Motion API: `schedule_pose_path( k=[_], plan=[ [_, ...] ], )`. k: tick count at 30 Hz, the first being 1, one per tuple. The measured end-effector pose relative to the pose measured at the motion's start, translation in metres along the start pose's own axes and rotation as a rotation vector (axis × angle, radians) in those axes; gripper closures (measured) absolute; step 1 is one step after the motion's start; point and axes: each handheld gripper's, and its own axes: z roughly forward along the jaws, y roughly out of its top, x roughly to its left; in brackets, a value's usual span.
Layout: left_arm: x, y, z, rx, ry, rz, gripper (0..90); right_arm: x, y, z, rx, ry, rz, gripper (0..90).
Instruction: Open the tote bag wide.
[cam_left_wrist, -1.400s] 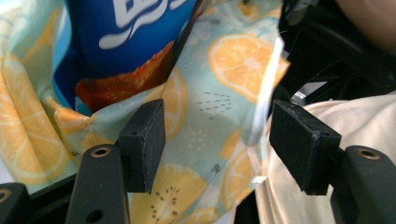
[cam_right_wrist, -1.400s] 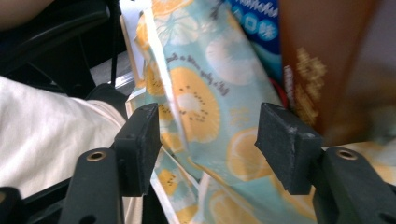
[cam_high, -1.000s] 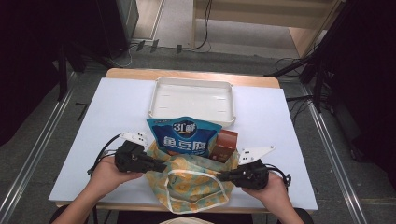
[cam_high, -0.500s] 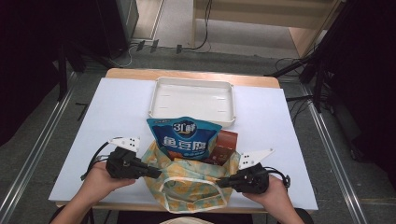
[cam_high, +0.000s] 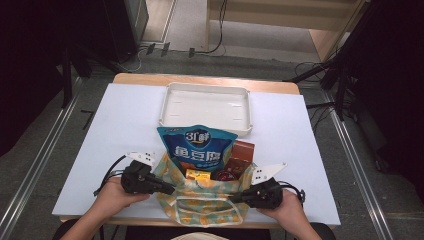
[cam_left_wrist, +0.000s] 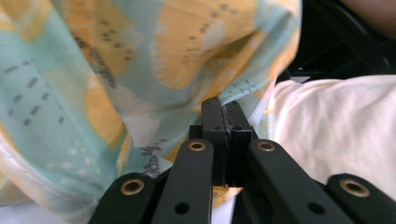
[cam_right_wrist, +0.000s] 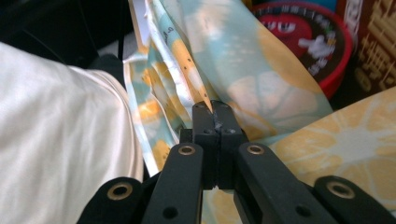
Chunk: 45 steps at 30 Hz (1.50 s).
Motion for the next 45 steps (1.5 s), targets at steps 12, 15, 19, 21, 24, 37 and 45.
schedule_pose_path(
  k=[12, 15, 19, 21, 24, 37, 45],
  plan=[
    [0.017, -0.007, 0.013, -0.007, 0.020, -0.010, 90.0, -0.017, -0.013, 0.010, 0.015, 0.017, -0.022, 90.0],
    [0.022, -0.008, 0.015, -0.012, 0.015, -0.015, 90.0, -0.021, -0.013, 0.012, 0.026, 0.013, -0.030, 90.0],
    [0.028, -0.008, 0.019, -0.004, 0.019, -0.016, 89.8, -0.026, -0.013, 0.015, 0.036, 0.016, -0.074, 90.0],
    [0.030, -0.009, 0.021, 0.003, 0.024, -0.016, 89.7, -0.028, -0.015, 0.017, 0.039, 0.021, -0.099, 90.0],
    [0.034, -0.010, 0.022, -0.002, 0.022, -0.021, 89.8, -0.032, -0.016, 0.019, 0.064, 0.036, -0.086, 90.0],
    [0.037, -0.012, 0.025, 0.022, 0.047, -0.036, 90.0, -0.037, -0.019, 0.018, 0.072, 0.027, -0.087, 90.0],
    [0.032, -0.012, 0.017, 0.030, 0.059, -0.029, 84.2, -0.032, -0.018, 0.011, 0.082, 0.029, -0.057, 79.9]
  ],
)
